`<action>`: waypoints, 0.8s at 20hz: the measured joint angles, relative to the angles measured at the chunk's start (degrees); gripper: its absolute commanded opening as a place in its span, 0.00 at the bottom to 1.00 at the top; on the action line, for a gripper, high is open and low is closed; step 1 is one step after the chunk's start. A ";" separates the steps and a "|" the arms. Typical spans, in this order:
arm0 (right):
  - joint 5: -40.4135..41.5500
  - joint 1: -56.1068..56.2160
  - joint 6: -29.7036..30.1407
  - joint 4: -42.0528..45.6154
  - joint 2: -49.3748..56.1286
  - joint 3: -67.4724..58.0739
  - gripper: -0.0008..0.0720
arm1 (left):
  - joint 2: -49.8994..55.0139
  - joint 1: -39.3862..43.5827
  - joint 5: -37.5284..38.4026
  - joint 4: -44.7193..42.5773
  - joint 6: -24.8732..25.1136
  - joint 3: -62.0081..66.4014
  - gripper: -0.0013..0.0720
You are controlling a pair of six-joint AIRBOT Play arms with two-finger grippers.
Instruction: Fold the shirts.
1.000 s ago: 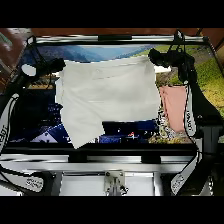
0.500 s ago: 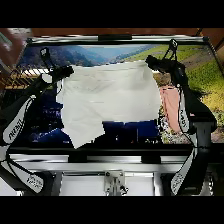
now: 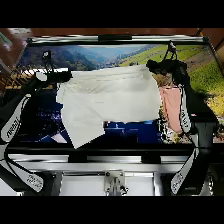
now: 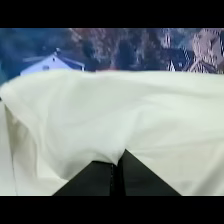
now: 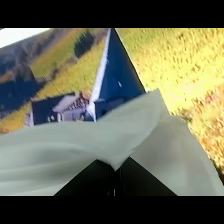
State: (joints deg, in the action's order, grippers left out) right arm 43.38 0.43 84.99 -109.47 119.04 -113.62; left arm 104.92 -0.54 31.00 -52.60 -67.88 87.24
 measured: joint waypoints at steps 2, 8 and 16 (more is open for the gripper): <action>6.51 -0.81 -0.17 0.66 -0.02 -0.02 0.07 | 0.37 -1.81 7.08 -0.09 -0.90 0.39 0.06; 17.29 -0.42 -0.28 0.17 1.42 -0.02 0.07 | 3.04 -3.58 20.44 -0.33 -4.52 0.74 0.06; 20.50 -0.44 -2.91 0.37 1.70 -0.04 0.65 | 4.11 -4.68 24.33 0.20 -8.70 1.03 0.72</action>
State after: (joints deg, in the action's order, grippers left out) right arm 63.88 -0.01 82.08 -109.10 120.75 -113.67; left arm 109.03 -5.21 55.33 -52.40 -76.58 88.27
